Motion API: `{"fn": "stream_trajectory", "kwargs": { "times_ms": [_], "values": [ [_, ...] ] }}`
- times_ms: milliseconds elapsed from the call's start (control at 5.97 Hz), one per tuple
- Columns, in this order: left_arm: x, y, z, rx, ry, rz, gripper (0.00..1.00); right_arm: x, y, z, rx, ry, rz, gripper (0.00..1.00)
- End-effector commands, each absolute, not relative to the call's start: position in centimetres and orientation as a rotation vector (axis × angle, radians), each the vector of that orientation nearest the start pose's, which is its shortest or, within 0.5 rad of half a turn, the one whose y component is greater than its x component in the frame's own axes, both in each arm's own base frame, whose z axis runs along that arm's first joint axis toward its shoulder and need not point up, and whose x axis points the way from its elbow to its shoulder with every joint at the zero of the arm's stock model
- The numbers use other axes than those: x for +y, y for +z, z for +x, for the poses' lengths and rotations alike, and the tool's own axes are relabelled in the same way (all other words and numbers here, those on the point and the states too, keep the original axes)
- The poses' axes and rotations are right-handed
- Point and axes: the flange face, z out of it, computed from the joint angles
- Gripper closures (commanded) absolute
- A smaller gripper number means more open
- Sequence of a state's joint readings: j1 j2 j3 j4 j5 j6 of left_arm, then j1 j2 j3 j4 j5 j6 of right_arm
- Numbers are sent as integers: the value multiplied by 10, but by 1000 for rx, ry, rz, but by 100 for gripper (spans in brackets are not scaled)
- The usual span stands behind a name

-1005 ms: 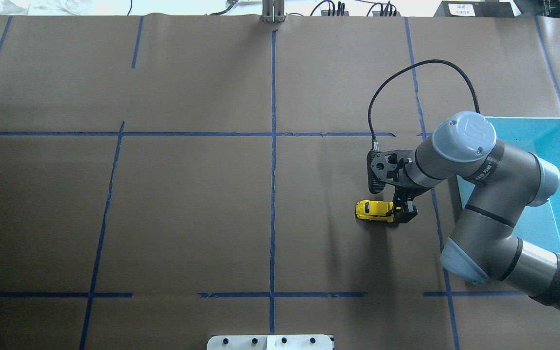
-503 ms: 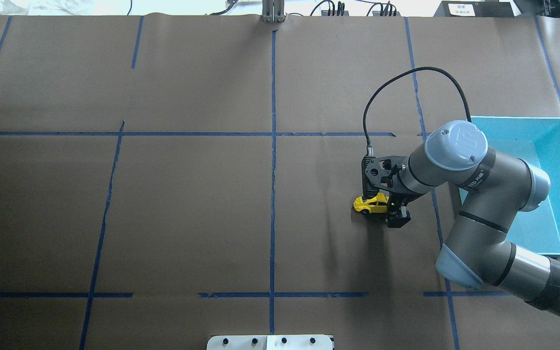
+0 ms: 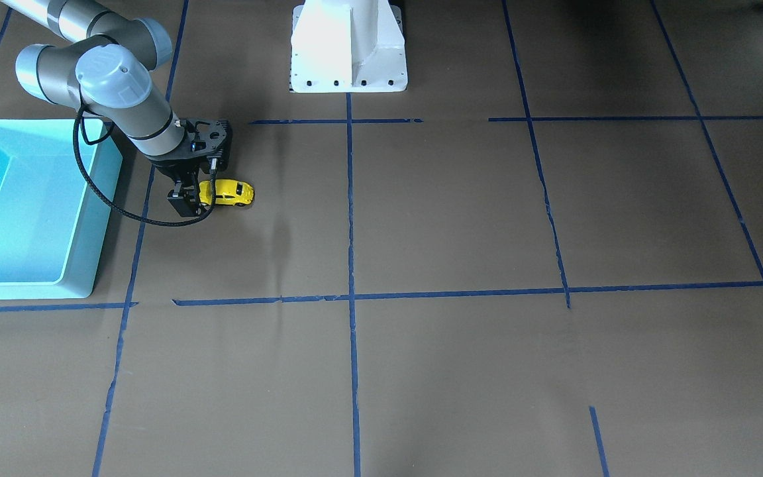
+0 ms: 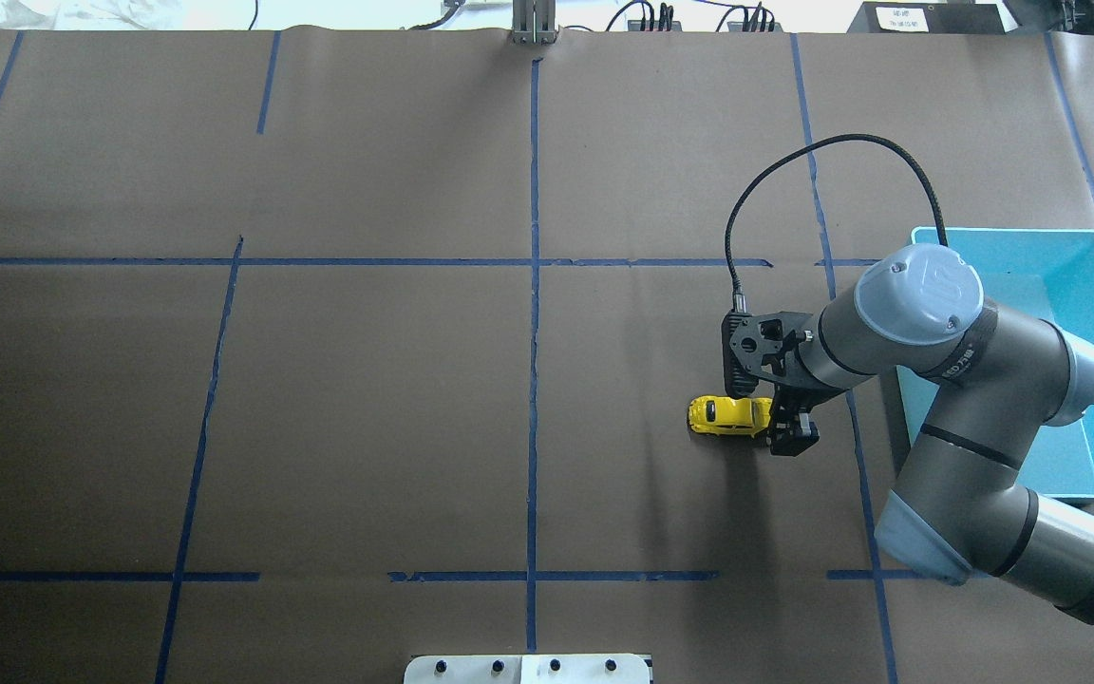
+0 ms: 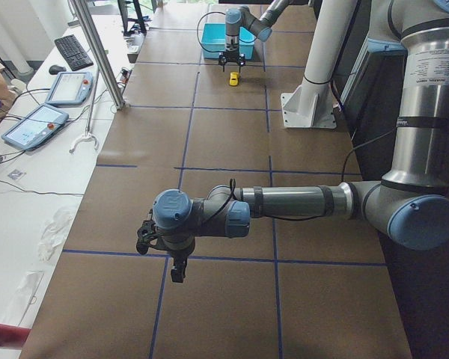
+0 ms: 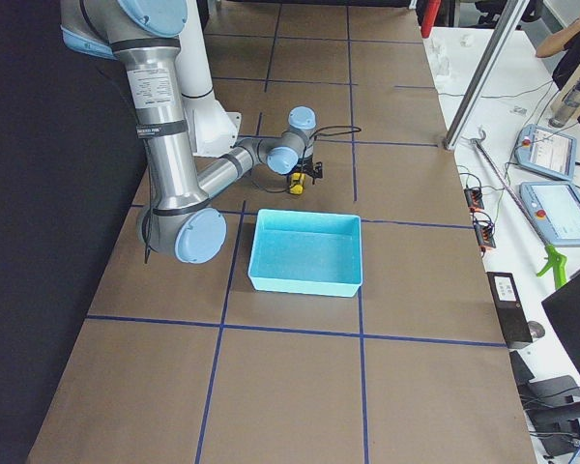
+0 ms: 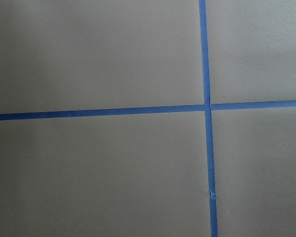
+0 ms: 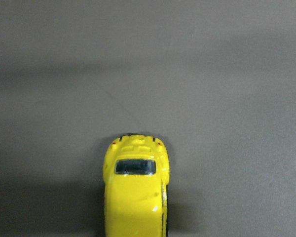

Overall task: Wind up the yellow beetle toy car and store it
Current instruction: 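Lower the right gripper and close it on the yellow car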

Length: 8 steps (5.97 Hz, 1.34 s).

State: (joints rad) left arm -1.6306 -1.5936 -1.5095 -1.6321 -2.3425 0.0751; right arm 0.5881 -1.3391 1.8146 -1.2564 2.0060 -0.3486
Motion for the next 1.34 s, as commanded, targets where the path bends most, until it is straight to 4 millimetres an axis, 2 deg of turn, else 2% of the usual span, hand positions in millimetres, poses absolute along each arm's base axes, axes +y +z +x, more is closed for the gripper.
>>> {"fn": "stream_trajectory", "kwargs": {
  "times_ms": [0,168,335,503,670,838,1173],
  "values": [
    [-499,671,-94,768,23,74,0,-382,390,-450,-690,-1417,656,0],
    [-499,672,-94,767,23,74,0,-374,389,-459,-694,-1419,649,0],
    [-499,672,-94,767,23,74,0,-373,389,-459,-697,-1419,649,0],
    [-499,672,-94,767,23,74,0,-372,390,-458,-697,-1419,647,12],
    [-499,672,-94,767,25,74,0,-371,389,-460,-703,-1423,674,68],
    [-499,672,-94,767,25,74,0,-371,378,-458,-710,-1418,700,98],
    [-500,671,-94,767,24,75,0,-372,358,-445,-705,-1380,745,100]
  ]
}}
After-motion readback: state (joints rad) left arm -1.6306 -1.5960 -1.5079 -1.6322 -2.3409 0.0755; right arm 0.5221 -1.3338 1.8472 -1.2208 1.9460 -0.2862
